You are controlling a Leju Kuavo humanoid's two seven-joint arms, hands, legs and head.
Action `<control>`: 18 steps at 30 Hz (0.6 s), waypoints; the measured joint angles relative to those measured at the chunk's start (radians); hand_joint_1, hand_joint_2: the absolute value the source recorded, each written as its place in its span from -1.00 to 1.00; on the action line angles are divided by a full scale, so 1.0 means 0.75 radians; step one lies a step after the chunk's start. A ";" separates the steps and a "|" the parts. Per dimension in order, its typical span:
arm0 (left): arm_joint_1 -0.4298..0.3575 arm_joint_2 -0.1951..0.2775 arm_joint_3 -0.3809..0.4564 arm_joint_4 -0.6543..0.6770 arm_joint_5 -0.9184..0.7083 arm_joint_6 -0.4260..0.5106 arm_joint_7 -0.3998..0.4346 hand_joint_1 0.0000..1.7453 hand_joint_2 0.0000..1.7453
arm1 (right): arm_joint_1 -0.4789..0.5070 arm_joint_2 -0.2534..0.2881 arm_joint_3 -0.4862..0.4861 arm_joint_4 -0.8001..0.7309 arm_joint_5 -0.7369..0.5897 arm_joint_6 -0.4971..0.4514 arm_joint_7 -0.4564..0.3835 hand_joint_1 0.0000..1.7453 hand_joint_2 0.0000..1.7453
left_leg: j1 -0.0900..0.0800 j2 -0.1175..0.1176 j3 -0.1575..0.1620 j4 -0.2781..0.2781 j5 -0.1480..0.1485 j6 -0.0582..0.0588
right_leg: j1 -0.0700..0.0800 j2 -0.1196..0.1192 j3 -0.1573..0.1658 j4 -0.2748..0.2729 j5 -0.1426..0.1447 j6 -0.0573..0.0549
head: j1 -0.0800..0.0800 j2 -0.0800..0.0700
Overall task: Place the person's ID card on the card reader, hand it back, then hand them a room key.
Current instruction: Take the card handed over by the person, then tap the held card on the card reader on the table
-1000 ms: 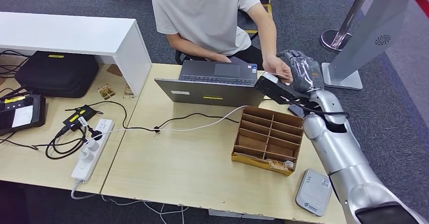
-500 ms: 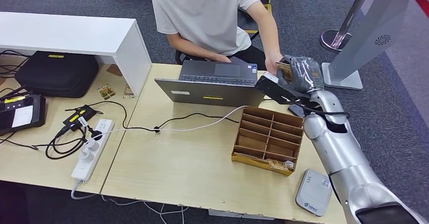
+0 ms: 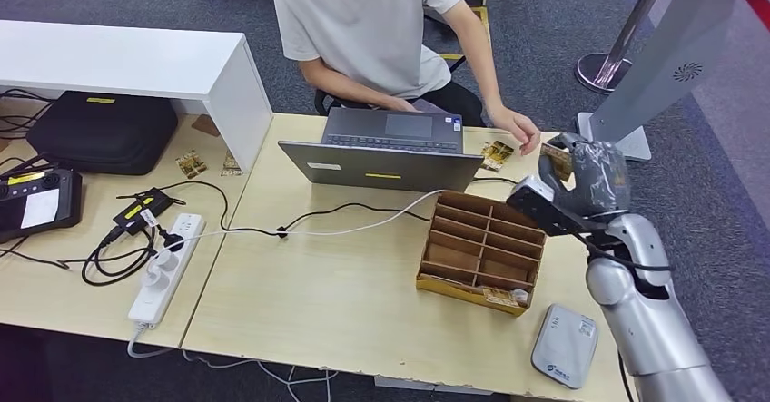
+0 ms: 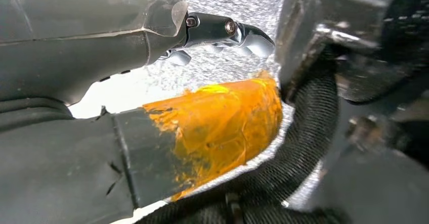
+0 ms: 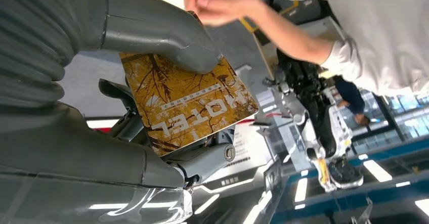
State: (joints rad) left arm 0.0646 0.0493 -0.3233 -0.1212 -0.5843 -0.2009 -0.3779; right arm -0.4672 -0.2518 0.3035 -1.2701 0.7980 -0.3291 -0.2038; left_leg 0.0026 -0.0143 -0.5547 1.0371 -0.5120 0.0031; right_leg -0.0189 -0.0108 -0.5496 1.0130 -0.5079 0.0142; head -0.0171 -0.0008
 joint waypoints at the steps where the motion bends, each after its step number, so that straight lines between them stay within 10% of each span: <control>1: 0.003 -0.001 0.003 0.001 0.005 0.002 -0.011 -1.00 -1.00 | 0.051 -0.019 -0.025 -0.049 0.000 -0.006 -0.013 1.00 1.00 | 0.000 0.000 0.000 0.000 -0.001 0.000 | 0.000 0.000 0.000 0.000 0.000 0.000 | 0.000 0.000; 18: -0.004 -0.054 0.078 0.104 0.012 0.087 -0.051 -1.00 -1.00 | 0.831 -0.107 -0.381 -0.599 0.021 -0.075 -0.187 1.00 1.00 | 0.000 0.003 0.000 -0.001 -0.003 0.001 | 0.000 0.003 -0.001 -0.001 -0.001 0.000 | 0.000 0.000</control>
State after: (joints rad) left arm 0.0618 0.0092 -0.2649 -0.0432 -0.5753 -0.1355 -0.4158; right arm 0.1564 -0.3323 0.0178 -1.7194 0.8141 -0.3856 -0.3443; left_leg 0.0028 -0.0118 -0.5545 1.0362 -0.5140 0.0038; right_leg -0.0187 -0.0087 -0.5500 1.0126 -0.5085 0.0145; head -0.0171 -0.0008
